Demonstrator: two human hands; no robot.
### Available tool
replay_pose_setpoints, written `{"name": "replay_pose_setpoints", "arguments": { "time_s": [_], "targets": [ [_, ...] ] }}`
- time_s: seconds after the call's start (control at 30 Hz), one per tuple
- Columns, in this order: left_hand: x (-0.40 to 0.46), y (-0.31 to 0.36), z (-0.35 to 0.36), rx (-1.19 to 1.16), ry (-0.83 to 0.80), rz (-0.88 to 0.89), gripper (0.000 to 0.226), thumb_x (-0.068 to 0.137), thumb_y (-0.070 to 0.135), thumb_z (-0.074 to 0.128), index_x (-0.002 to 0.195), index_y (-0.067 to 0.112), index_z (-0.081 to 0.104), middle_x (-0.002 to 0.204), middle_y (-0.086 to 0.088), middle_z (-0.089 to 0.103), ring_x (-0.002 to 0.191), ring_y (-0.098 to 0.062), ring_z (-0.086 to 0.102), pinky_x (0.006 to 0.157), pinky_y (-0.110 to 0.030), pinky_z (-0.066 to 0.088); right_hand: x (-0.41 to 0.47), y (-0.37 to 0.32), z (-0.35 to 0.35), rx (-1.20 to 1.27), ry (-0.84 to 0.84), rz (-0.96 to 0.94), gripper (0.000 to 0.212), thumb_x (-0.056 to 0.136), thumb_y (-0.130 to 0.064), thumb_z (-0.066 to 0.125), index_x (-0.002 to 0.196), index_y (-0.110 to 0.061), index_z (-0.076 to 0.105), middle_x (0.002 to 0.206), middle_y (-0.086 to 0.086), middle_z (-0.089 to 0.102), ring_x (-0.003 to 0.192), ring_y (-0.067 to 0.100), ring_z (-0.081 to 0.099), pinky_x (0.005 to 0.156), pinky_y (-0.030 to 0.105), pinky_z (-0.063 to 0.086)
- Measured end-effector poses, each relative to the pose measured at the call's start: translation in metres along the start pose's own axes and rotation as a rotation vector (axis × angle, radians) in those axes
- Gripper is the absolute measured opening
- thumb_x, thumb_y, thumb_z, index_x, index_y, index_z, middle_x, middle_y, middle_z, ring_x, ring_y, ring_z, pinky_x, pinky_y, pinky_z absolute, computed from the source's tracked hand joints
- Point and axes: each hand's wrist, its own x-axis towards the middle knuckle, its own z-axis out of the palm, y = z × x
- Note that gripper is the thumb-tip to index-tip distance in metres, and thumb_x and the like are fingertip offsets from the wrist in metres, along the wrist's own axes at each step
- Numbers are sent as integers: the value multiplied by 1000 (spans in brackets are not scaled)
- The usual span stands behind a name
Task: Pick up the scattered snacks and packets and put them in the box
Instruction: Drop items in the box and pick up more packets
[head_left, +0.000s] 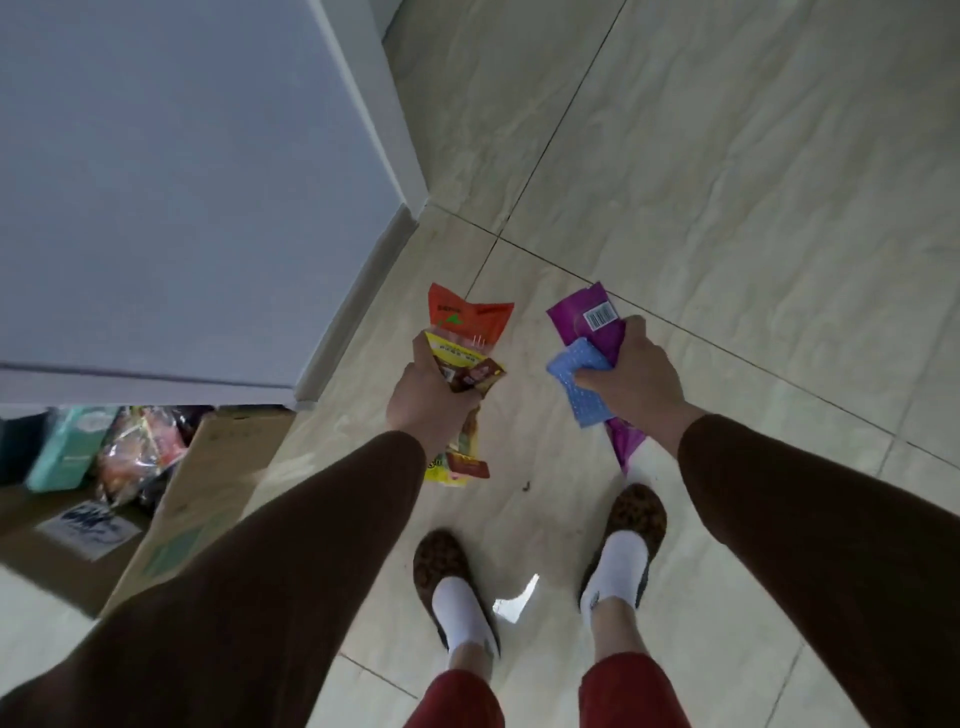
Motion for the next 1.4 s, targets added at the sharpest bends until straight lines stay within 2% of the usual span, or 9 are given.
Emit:
{"name": "replay_pose_setpoints", "arguments": {
  "time_s": [0.17, 0.33, 0.43, 0.57, 0.7, 0.9, 1.1, 1.27, 1.4],
  "targets": [
    [-77, -22, -44, 59, 12, 69, 67, 71, 38, 77, 120, 36, 32, 95, 6, 65, 81, -20, 65, 67, -39, 57, -93, -18, -7, 34, 28, 5, 66, 68, -44, 81, 114, -23, 38, 106, 4, 64, 95, 31, 65, 82, 49, 57],
    [-153, -61, -72, 71, 39, 111, 71, 65, 45, 76, 122, 36, 35, 97, 3, 66, 83, -23, 65, 71, -45, 58, -184, -33, 7, -8, 9, -36, 69, 66, -48, 78, 116, -21, 39, 106, 4, 63, 94, 31, 64, 82, 47, 56],
    [-199, -94, -92, 70, 40, 127, 78, 64, 43, 78, 129, 38, 34, 98, 4, 65, 84, -21, 64, 74, -45, 58, -237, -39, 23, -29, 4, -54, 71, 67, -48, 77, 119, -21, 37, 107, 4, 63, 96, 32, 62, 83, 46, 55],
    [-255, -145, -133, 100, 78, 111, 74, 71, 37, 80, 131, 36, 35, 104, 4, 64, 89, -19, 62, 74, -36, 53, -301, -65, 51, -7, -5, -44, 69, 68, -47, 77, 119, -22, 37, 107, 4, 63, 95, 32, 63, 83, 47, 55],
    [-287, -208, -178, 142, 82, 77, 77, 70, 41, 80, 129, 38, 31, 106, 4, 65, 88, -20, 63, 76, -41, 57, -348, -108, 95, 3, -35, -83, 70, 68, -48, 77, 119, -22, 37, 107, 3, 63, 95, 31, 63, 83, 46, 56],
    [-307, -311, -259, 158, 102, 76, 75, 73, 42, 79, 129, 40, 30, 104, 6, 64, 87, -19, 64, 76, -39, 57, -411, -189, 180, -16, -34, -99, 71, 67, -48, 77, 120, -22, 38, 109, 3, 63, 99, 30, 62, 84, 45, 55],
    [-308, -393, -343, 164, 109, 125, 73, 72, 40, 78, 128, 37, 32, 104, 4, 62, 91, -22, 60, 74, -34, 49, -459, -269, 258, 11, -15, -58, 73, 68, -49, 79, 122, -22, 38, 112, 4, 62, 101, 30, 62, 85, 46, 55],
    [-283, -424, -392, 134, 97, 97, 76, 72, 37, 80, 131, 35, 32, 105, 0, 62, 94, -25, 62, 80, -40, 54, -464, -322, 294, 49, -9, -66, 70, 68, -50, 80, 119, -25, 38, 113, 2, 62, 100, 30, 63, 85, 45, 56],
    [-247, -429, -420, 147, 85, 91, 72, 74, 37, 80, 129, 34, 33, 103, 2, 62, 92, -24, 63, 77, -39, 54, -448, -355, 313, 57, 9, -56, 73, 68, -52, 80, 120, -24, 37, 113, 2, 62, 99, 29, 63, 82, 45, 57]
  ]
}}
